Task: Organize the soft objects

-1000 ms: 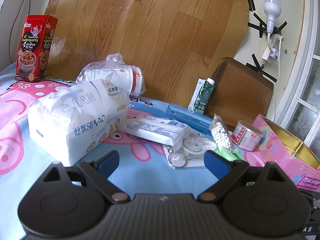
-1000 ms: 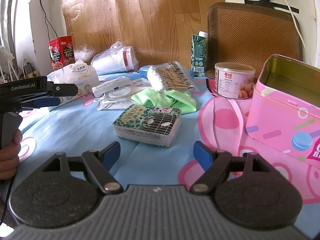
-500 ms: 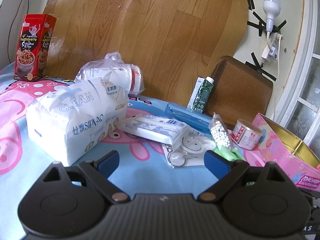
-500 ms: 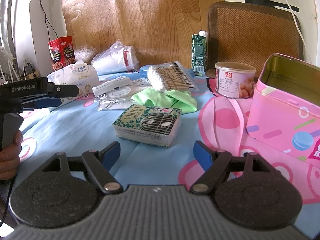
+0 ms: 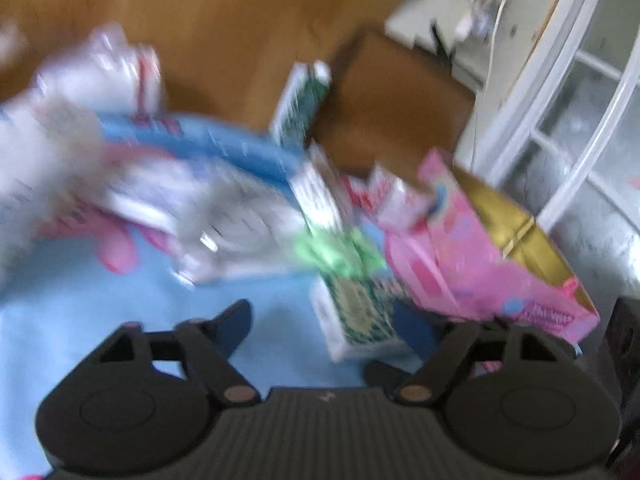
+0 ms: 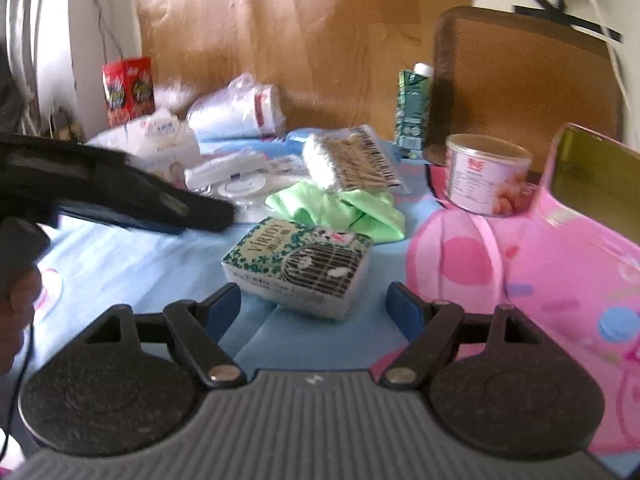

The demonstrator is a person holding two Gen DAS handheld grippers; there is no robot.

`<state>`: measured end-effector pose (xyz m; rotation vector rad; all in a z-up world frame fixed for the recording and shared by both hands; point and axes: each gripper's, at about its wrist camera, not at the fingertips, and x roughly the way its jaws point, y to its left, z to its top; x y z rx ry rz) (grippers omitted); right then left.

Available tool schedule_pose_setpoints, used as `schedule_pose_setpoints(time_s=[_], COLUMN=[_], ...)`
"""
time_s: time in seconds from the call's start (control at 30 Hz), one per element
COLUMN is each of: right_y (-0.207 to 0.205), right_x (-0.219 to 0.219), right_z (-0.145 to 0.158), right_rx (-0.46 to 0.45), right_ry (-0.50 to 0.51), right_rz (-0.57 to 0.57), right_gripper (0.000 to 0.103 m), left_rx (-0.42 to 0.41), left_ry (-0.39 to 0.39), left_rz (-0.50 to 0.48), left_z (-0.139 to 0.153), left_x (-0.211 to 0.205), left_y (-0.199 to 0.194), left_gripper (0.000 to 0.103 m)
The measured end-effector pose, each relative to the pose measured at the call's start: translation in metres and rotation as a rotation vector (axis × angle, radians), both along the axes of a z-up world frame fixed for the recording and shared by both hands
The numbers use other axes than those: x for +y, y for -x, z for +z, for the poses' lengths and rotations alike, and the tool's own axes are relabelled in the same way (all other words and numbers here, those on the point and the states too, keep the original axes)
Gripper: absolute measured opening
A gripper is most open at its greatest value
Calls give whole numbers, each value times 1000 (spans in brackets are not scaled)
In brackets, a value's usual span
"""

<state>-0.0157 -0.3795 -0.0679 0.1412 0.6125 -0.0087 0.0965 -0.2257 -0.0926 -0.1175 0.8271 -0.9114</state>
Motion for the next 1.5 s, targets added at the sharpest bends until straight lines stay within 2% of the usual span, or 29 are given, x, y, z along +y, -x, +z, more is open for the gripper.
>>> schedule_pose_setpoints(time_s=[0.03,0.07,0.1,0.2,0.33,0.5,0.6,0.63,0.67,0.7,0.73,0.8,0.9,0.97,1.07,1.17,1.23,1.3,1.37,1.4,1.43,1.5], right_y=[-4,-5,-5,5,29,55,69,72,72,71,70,79,99,99,83,52,25,-3,-35,-49,-66,-100], right_x=[3,6,8,11,-7,-43,-72,-81,-90,-97,-106,-122,-132,-123,-101,-65,-39,-14,9,18,25,36], right_z=[0,2,3,10,33,56,64,63,61,55,50,44,44,46,48,47,44,46,49,49,49,47], right_rx=[-5,-11,-16,-65,-173,-252,-260,-256,-242,-212,-179,-172,-262,-334,-393,-365,-321,-286,-253,-234,-215,-161], right_ry=[21,35,49,85,87,156,176,186,215,257,291,247,122,79,57,71,70,81,106,115,122,136], right_rz=[8,27,37,2,-70,-225,-324,-353,-399,-453,-517,-579,-608,-569,-441,-276,-161,-57,49,88,124,195], right_gripper=[77,62,58,58,58,57,58,58,62,68,68,68,68,68,68,67,67,68,71,76,79,87], left_rx=[10,-17,-19,-98,-129,-185,-195,-194,-198,-210,-218,-205,-242,-281,-270,-245,-249,-225,-188,-170,-188,-207], left_ry=[-2,-10,-23,-36,54,106,140,144,142,137,129,135,131,107,83,64,22,-3,37,100,149,178], left_rz=[-20,-22,-38,-38,-94,-207,-266,-272,-270,-255,-236,-223,-182,-117,14,181,299,379,423,426,437,454], left_z=[-4,-4,-3,13,47,82,90,90,89,88,86,82,77,69,55,36,22,10,1,1,1,2], left_x=[-8,-15,-21,-29,-39,-90,-132,-142,-151,-155,-157,-148,-112,-74,-15,46,79,106,125,136,143,148], left_y=[0,5,9,26,35,42,51,53,54,56,56,53,47,40,21,7,0,-8,-10,-10,-8,-7], left_gripper=[60,52,53,53,53,53,55,64,70,70,70,70,71,74,74,74,74,74,73,74,77,78])
